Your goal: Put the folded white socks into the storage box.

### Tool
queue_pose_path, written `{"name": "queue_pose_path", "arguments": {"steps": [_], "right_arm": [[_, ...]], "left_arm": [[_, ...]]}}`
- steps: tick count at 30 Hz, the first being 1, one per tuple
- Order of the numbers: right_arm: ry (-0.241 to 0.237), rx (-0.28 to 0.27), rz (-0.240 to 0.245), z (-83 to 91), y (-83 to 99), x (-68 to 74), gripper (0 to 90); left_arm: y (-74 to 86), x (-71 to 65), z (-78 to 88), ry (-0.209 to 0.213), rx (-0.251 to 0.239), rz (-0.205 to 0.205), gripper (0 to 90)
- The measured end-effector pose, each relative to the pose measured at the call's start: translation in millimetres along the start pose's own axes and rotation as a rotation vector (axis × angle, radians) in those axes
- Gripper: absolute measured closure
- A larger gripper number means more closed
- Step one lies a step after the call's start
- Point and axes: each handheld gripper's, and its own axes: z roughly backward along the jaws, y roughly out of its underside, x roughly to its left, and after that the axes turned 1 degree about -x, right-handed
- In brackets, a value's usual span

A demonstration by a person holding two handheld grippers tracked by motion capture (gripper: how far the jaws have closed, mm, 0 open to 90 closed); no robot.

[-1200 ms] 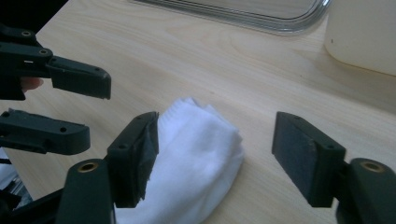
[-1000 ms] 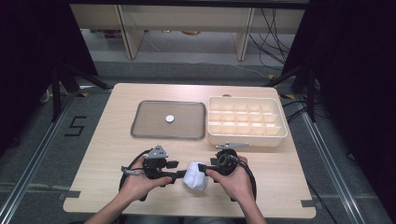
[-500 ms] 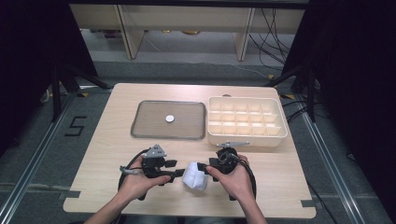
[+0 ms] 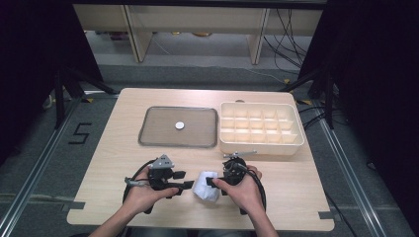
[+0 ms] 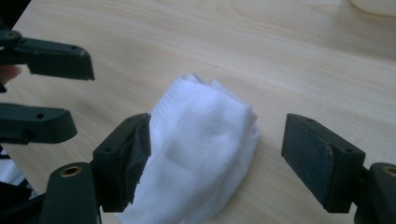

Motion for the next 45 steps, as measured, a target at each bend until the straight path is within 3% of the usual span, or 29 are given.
{"name": "queue_pose_path", "arguments": {"steps": [3,9,11,12,13,15,16,17,18,21,22,25,26,27,28,29,30,33,34,36,37,38,39,40,41,43,44,45], "right_arm": [[-0.032,0.007,-0.037,-6.3,-0.6,-4.0,24.6],[-0.013,0.055,-0.091,-20.4,-0.3,-4.9,24.6],[-0.031,0.113,-0.157,-22.8,-0.4,-1.4,24.6],[-0.035,0.101,-0.124,-26.8,0.4,-4.1,24.6],[-0.010,0.125,-0.159,-27.3,0.3,-2.8,24.8],[-0.013,0.108,-0.144,-28.6,-0.9,-1.8,25.5],[-0.018,0.129,-0.172,-27.4,-1.7,0.2,26.1],[-0.025,0.116,-0.147,-29.4,-2.1,-2.4,26.8],[0.003,0.138,-0.166,-28.0,-2.9,-0.8,28.0],[-0.008,0.143,-0.152,-29.7,-4.6,-0.5,31.8],[-0.009,0.165,-0.174,-28.3,-5.6,1.6,33.4],[-0.009,0.154,-0.143,-30.4,-6.3,0.1,37.9],[0.013,0.183,-0.186,-29.8,-6.8,2.4,39.7],[0.009,0.170,-0.177,-30.3,-6.7,2.9,41.7],[-0.022,0.152,-0.128,-32.6,-6.2,-1.1,44.5],[0.004,0.186,-0.167,-31.2,-6.6,1.1,45.7],[0.002,0.187,-0.172,-31.2,-6.8,2.2,47.0],[-0.011,0.152,-0.110,-33.5,-6.4,-0.6,51.8],[-0.018,0.188,-0.144,-32.2,-7.2,1.0,53.6],[-0.012,0.207,-0.181,-31.0,-7.2,3.2,56.5],[-0.004,0.187,-0.145,-32.0,-6.7,0.5,58.1],[-0.024,0.186,-0.139,-32.3,-6.6,-0.4,59.4],[-0.048,0.219,-0.186,-30.6,-7.0,1.3,60.7],[-0.054,0.214,-0.171,-30.9,-6.6,-0.4,62.1],[-0.045,0.165,-0.120,-33.3,-5.2,-3.8,63.7],[-0.056,0.158,-0.109,-33.1,-5.1,-5.2,66.5],[-0.045,0.184,-0.141,-30.7,-5.5,-3.5,67.7],[-0.054,0.181,-0.126,-30.5,-5.4,-3.8,68.5]], "left_arm": [[1.8,1.3,0.2,-0.005,0.003,0.003,47.2],[2.8,1.3,-0.8,0.002,0.002,0.012,47.2],[3.1,0.9,-1.1,0.003,0.003,0.010,47.2],[3.3,1.0,-1.3,0.004,0.004,0.010,47.1],[3.4,1.4,-1.0,0.002,0.009,0.005,47.1],[3.6,1.6,-1.2,-0.004,0.008,0.003,47.1],[3.4,1.9,-0.7,-0.006,0.016,0.001,47.1],[3.4,2.0,-0.7,-0.008,0.016,0.003,47.0],[3.4,2.2,-0.8,-0.008,0.016,0.004,47.0],[3.5,2.6,-2.0,0.002,0.011,0.014,46.9],[3.5,2.6,-1.8,-0.004,0.017,0.008,46.9],[4.6,1.7,-3.2,-0.005,0.011,0.014,46.9],[4.7,2.3,-3.1,-0.004,0.015,0.009,46.9],[4.8,2.6,-3.0,-0.005,0.016,0.010,46.9],[4.6,2.8,-2.3,-0.008,0.025,0.008,46.9],[4.6,2.9,-2.0,-0.010,0.025,0.009,46.9],[5.2,3.4,-2.5,0.000,0.015,0.015,46.9],[5.9,4.3,-1.7,-0.001,0.013,0.015,46.8],[6.3,4.0,-2.0,-0.013,0.006,0.019,46.8],[6.3,5.2,-1.5,-0.010,0.019,0.014,46.9],[6.4,5.1,-1.5,-0.012,0.023,0.017,46.8],[6.8,5.6,-2.0,0.000,0.020,0.023,46.8],[7.4,5.6,-2.5,-0.001,0.014,0.022,46.8],[7.5,5.7,-2.1,-0.002,0.018,0.022,46.7],[7.8,5.8,-2.3,-0.002,0.015,0.024,46.8],[8.6,6.8,-2.0,-0.005,0.016,0.024,46.8],[8.8,7.1,-1.5,-0.012,0.017,0.024,46.7],[9.6,7.9,-1.7,-0.001,0.010,0.032,46.8]]}}
